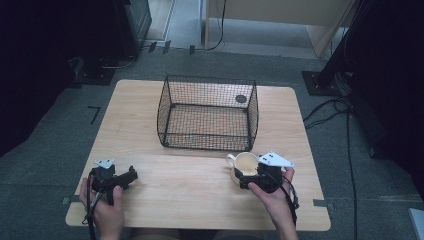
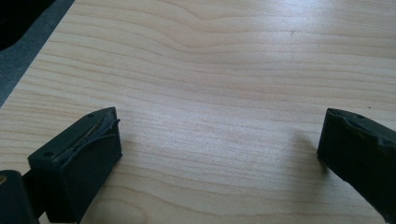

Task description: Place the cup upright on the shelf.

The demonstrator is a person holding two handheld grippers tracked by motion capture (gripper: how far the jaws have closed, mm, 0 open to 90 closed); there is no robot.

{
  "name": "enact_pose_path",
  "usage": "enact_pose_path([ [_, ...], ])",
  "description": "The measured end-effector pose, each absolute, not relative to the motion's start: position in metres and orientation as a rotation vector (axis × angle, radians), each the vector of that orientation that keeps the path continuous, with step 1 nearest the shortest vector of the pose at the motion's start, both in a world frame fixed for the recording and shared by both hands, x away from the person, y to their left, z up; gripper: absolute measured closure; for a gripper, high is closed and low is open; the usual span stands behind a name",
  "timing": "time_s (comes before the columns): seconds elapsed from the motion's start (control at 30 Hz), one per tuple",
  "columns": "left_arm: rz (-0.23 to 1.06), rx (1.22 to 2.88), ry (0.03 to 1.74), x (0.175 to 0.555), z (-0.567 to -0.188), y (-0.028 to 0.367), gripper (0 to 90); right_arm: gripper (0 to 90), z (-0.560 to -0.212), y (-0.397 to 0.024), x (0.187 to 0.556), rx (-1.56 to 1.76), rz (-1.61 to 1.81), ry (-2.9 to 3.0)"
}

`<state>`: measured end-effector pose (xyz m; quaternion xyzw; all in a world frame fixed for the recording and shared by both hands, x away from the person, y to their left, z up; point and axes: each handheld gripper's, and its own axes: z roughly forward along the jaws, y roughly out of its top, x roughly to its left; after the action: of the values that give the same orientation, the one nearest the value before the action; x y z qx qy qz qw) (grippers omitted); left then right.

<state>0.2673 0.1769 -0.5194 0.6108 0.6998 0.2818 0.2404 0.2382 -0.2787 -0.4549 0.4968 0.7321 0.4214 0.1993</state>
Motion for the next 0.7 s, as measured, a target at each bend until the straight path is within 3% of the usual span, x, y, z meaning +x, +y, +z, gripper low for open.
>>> enact_pose_path([
  [0.7,0.769,1.676,1.912,0.267,-0.519,0.175,0.0,2.7,-0.485,-0.263,0.252,1.404,1.024,2.086],
])
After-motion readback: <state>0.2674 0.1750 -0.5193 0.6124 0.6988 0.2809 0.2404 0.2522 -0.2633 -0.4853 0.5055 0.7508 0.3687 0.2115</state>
